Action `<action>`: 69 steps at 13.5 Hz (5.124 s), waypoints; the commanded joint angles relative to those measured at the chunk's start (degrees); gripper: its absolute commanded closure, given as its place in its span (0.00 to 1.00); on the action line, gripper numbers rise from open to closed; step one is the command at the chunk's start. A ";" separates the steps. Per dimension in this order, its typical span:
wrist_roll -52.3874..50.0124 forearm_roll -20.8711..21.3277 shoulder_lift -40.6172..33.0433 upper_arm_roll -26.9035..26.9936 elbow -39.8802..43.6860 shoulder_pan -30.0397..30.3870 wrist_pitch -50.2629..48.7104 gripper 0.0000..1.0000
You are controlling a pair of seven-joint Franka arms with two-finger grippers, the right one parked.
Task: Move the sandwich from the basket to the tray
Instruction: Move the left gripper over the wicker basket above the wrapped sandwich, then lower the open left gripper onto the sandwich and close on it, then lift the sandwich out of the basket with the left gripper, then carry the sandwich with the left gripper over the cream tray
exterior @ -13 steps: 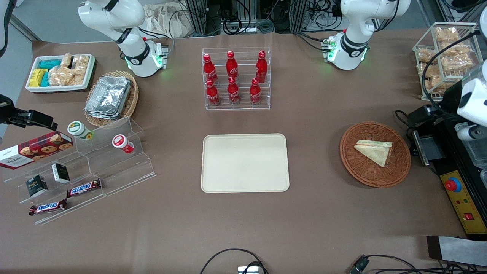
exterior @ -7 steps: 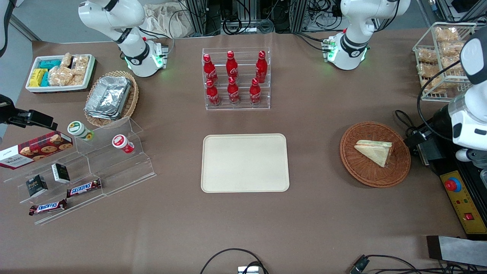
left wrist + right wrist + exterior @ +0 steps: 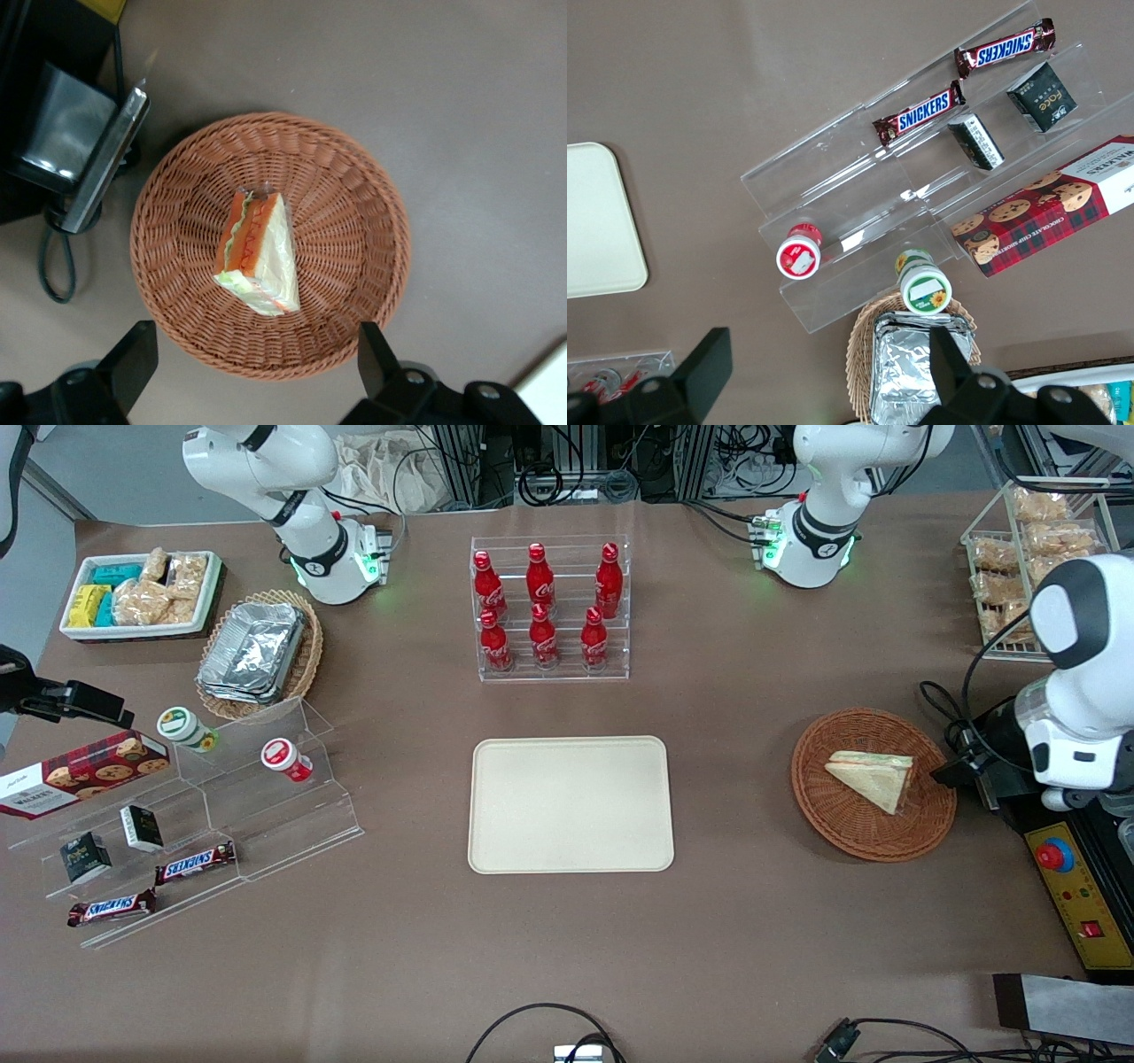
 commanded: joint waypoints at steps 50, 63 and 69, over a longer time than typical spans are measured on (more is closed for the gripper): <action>5.33 -8.12 4.09 -0.92 -15.18 0.93 22.85 0.80; 14.57 1.73 -1.37 -14.71 2.84 0.67 -0.46 0.80; 12.47 1.91 -0.06 -25.17 5.48 0.67 -0.46 0.80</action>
